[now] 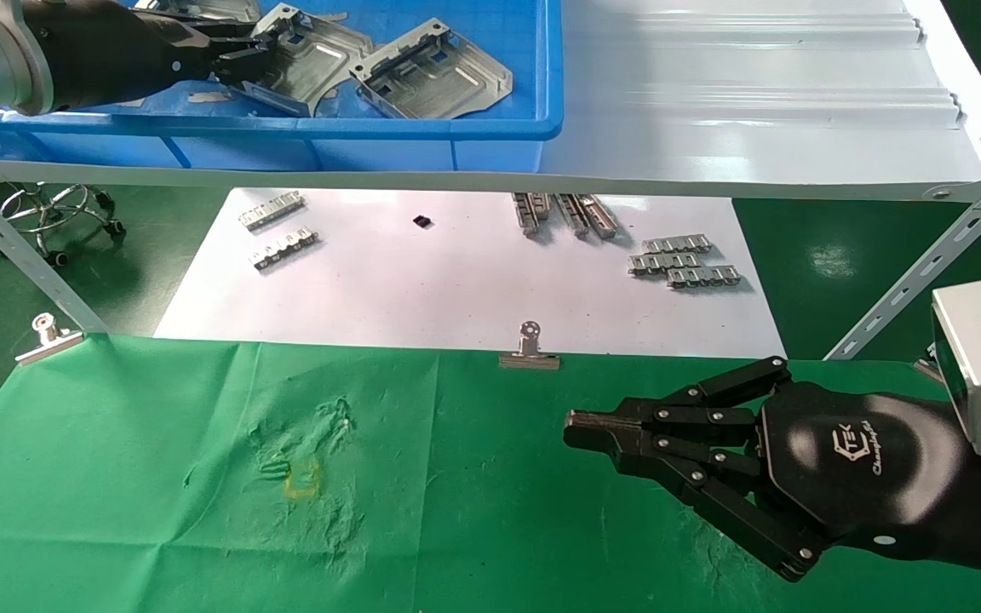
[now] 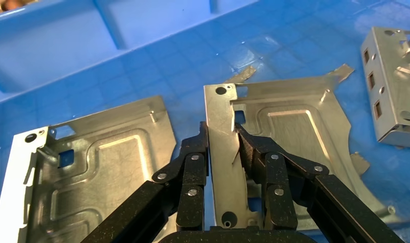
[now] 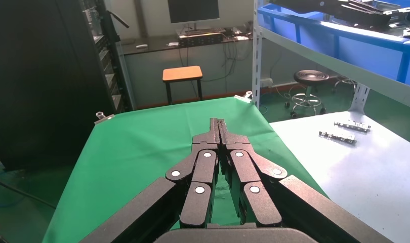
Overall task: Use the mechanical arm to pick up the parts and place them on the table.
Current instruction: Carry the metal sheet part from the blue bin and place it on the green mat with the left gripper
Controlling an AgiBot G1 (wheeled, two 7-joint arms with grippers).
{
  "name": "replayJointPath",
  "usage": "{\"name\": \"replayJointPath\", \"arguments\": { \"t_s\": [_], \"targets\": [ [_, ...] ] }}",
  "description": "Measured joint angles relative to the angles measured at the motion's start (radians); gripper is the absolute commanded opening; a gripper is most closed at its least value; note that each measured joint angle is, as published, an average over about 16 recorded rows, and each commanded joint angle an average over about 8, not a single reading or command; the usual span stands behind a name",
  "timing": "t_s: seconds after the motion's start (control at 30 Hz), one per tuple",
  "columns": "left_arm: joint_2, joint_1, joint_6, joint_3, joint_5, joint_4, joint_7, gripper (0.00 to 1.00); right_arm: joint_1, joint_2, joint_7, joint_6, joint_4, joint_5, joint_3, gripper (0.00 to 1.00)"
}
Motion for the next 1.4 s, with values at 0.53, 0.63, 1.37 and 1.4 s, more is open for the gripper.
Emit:
{"name": "replayJointPath", "arguments": {
  "t_s": [0.53, 0.63, 1.37, 1.4],
  "targets": [
    [-0.076, -0.032, 0.163, -0.046, -0.069, -0.034, 0.043, 0.00, 0.000, 0.000, 0.000, 0.000, 0.000, 0.000, 0.000, 0.00],
    [-0.107, -0.034, 0.249, -0.056, -0.084, -0.049, 0.069, 0.00, 0.000, 0.000, 0.000, 0.000, 0.000, 0.000, 0.000, 0.00],
    [-0.354, 0.194, 0.720, 0.030, -0.202, -0.372, 0.403, 0.00, 0.000, 0.000, 0.000, 0.000, 0.000, 0.000, 0.000, 0.00],
    [-0.367, 0.218, 0.720, 0.046, -0.215, -0.403, 0.410, 0.00, 0.000, 0.000, 0.000, 0.000, 0.000, 0.000, 0.000, 0.00]
  ]
}}
